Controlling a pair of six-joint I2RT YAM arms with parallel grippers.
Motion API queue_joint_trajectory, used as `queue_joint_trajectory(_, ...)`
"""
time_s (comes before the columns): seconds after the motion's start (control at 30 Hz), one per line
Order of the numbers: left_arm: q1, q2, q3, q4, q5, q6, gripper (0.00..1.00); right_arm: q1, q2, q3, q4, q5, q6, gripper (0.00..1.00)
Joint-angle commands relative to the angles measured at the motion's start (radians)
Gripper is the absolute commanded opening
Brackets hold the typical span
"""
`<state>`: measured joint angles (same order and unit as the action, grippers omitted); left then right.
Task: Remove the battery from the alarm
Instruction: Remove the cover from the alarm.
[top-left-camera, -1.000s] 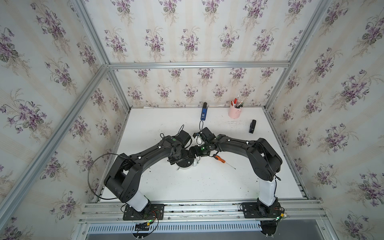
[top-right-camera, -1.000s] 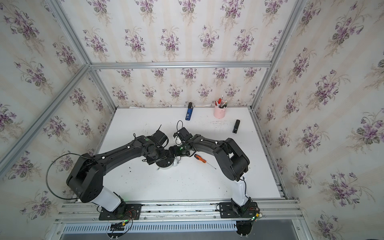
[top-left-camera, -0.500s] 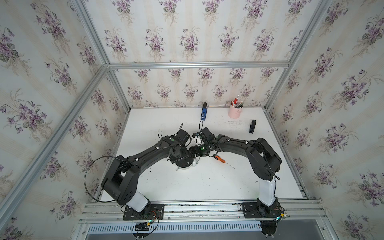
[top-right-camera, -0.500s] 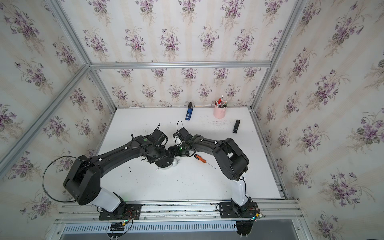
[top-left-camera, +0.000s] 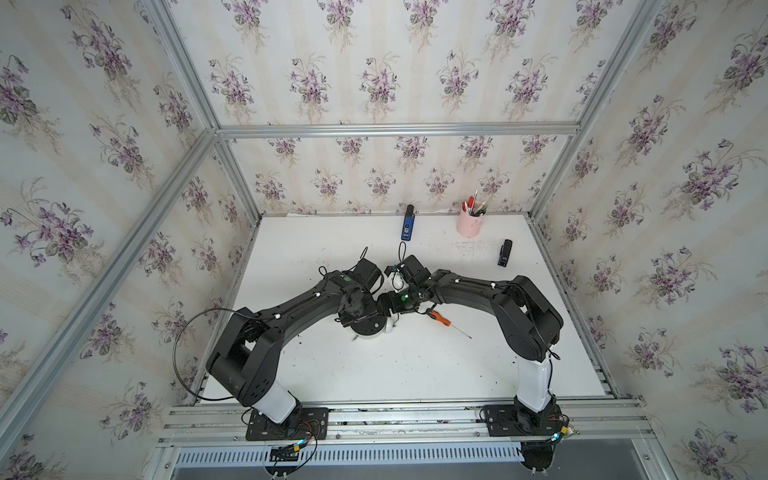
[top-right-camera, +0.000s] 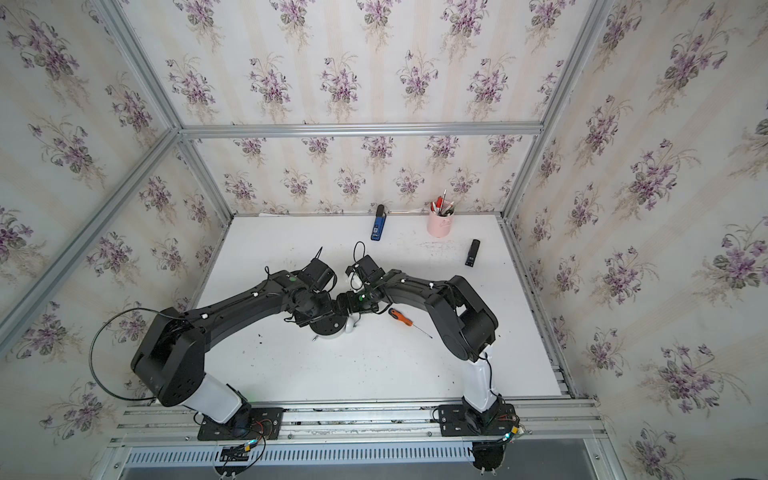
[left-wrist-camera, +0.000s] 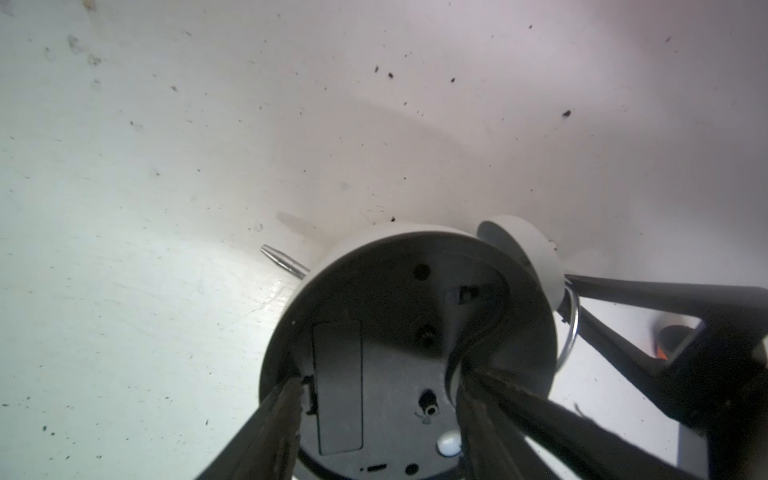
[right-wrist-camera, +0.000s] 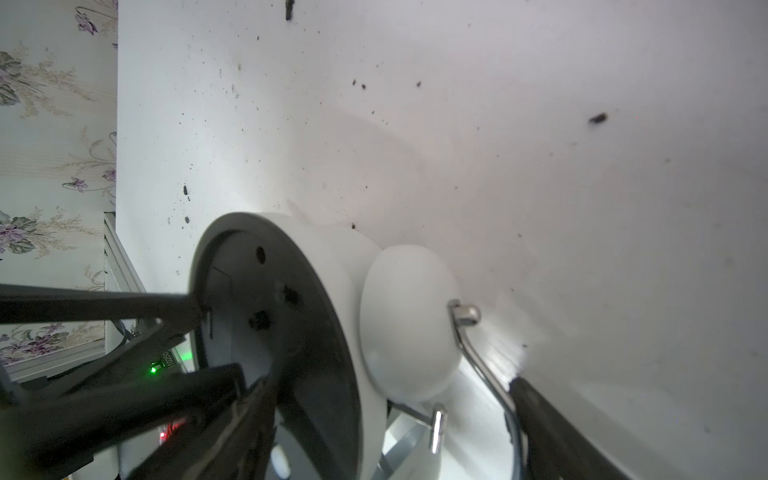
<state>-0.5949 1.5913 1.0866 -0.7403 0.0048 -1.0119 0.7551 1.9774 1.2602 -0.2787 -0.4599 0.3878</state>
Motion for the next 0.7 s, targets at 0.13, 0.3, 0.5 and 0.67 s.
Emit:
queue_joint_trajectory(0.13, -0.001, 0.011, 0.003, -0.032, -0.022, 0.019, 0.63, 0.004, 0.024, -0.013, -0.152, 0.124, -0.018, 0.87)
queue_joint_trajectory(0.3, 0.000, 0.022, -0.014, 0.002, -0.010, 0.013, 0.64, 0.004, 0.027, -0.008, -0.157, 0.124, -0.020, 0.86)
queue_joint_trajectory(0.5, -0.003, 0.039, -0.005, -0.032, -0.015, 0.021, 0.63, 0.004, 0.022, -0.012, -0.160, 0.127, -0.021, 0.86)
queue_joint_trajectory(0.67, -0.003, 0.035, -0.007, -0.046, -0.017, 0.024, 0.63, 0.004, 0.025, -0.015, -0.153, 0.124, -0.018, 0.86)
